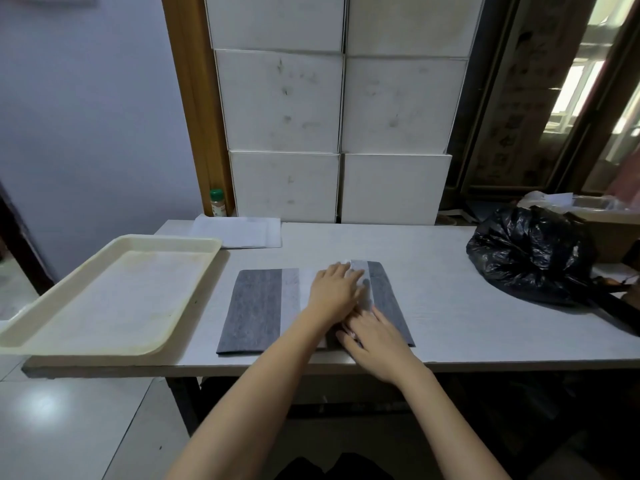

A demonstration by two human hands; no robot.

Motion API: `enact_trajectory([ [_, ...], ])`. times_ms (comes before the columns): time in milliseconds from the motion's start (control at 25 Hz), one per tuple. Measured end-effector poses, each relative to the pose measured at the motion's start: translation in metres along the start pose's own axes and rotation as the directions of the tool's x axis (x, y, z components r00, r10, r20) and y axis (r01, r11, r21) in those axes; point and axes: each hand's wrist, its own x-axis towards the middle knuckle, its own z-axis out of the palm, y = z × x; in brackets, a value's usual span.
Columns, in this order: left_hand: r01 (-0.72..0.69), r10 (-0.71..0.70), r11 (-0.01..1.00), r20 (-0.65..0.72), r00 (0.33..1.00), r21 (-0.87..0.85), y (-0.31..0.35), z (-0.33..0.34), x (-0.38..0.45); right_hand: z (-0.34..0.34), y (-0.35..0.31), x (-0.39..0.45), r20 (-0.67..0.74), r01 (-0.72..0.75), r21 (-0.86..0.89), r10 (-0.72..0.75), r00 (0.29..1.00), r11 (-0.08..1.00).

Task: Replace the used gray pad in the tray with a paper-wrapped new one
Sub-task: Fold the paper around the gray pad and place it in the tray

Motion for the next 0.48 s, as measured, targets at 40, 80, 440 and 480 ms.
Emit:
enact_trajectory([
  [40,0.025,-0.025,1.000,-0.032,0.999,-0.011,0.005,0.005,0.007,-0.001,0.000,0.001,0.009,-0.001,-0.007,0.001,1.000,1.000],
  [80,0.085,-0.087,0.996,-0.080,0.993,-0.034,0.008,0.008,0.014,-0.001,0.001,0.000,0.021,-0.001,-0.014,0.001,1.000,1.000],
  [440,0.415,-0.450,0.852,-0.043,0.892,-0.319,-0.017,0.014,0.050,0.006,0.009,-0.001,0.042,0.030,0.068,-0.033,0.999,0.997],
  [480,0.420,-0.466,0.822,-0.031,0.884,-0.385,-0.019,0.014,0.051,0.004,0.008,-0.002,0.038,0.019,0.102,-0.023,0.999,0.995],
])
